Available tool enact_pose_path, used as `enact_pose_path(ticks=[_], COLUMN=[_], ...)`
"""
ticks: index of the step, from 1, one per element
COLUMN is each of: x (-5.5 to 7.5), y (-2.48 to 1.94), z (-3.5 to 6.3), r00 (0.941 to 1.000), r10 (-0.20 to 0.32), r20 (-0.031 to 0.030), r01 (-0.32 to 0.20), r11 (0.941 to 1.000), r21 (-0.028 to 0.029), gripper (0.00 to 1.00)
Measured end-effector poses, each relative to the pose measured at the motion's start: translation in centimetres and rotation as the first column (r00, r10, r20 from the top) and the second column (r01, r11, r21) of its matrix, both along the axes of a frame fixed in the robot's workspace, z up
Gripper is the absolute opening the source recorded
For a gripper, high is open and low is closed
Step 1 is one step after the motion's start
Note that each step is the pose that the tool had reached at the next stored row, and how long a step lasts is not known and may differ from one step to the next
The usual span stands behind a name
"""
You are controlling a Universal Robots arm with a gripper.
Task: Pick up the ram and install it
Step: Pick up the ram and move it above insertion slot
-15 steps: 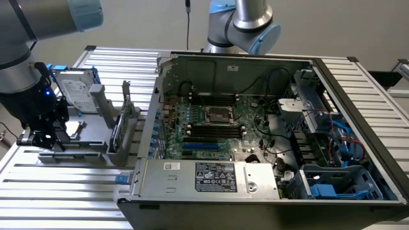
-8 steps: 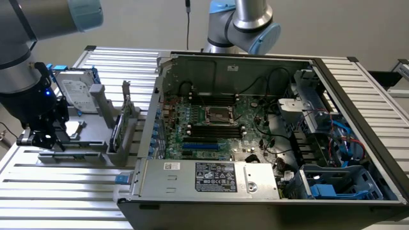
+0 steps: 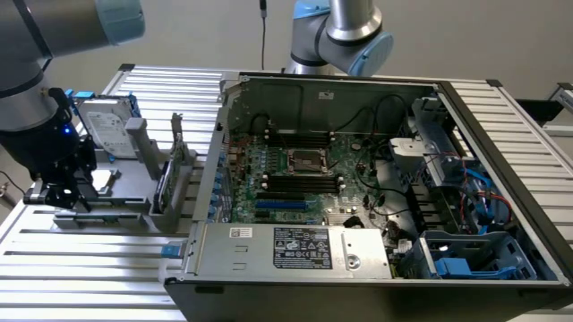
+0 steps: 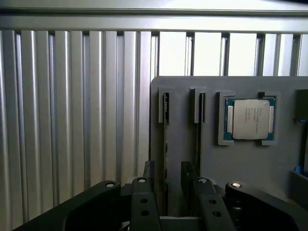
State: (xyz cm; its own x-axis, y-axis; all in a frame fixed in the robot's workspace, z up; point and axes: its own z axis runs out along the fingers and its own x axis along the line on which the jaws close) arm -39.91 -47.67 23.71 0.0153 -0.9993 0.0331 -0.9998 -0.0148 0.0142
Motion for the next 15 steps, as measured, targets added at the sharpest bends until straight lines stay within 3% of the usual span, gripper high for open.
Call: enact_pose_path(ticks=[15], x=[0.0], y=[-0.02], z=[-2.71], r00=[1.0000], r10=[0.000], r20=[0.0015], r01=[0.000], r11=[1.0000], r21=[0.0000], gripper=[0.36])
